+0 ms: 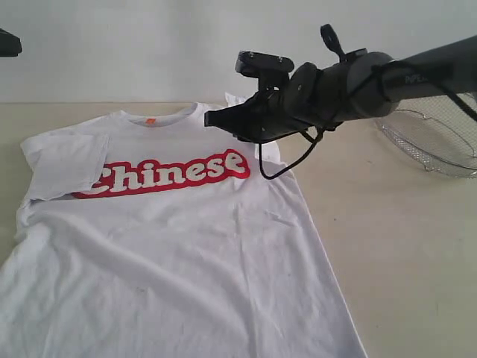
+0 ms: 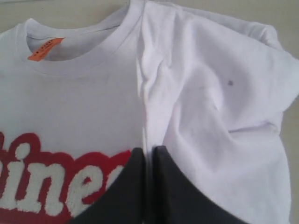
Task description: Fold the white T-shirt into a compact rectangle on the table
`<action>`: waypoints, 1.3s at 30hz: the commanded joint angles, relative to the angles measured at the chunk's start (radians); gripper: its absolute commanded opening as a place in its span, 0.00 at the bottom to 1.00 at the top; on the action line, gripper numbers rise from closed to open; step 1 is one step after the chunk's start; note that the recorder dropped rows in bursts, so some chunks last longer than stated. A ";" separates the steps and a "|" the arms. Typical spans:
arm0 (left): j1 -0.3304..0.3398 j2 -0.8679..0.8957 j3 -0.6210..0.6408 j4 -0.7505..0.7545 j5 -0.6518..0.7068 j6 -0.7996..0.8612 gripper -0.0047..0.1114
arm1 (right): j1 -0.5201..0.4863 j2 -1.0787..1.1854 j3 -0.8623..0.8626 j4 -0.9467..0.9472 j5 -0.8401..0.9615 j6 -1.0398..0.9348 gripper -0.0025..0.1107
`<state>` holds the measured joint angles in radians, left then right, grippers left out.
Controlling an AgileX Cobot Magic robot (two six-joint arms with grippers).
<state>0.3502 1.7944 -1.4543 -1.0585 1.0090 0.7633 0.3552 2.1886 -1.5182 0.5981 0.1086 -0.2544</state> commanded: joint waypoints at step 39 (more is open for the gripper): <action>-0.305 0.186 -0.082 0.045 -0.036 0.052 0.08 | -0.185 0.012 -0.031 0.023 0.134 -0.082 0.02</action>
<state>0.0862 1.9515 -1.5182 -1.0157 0.9986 0.8080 0.1669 2.1824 -1.5453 0.6184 0.2021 -0.3297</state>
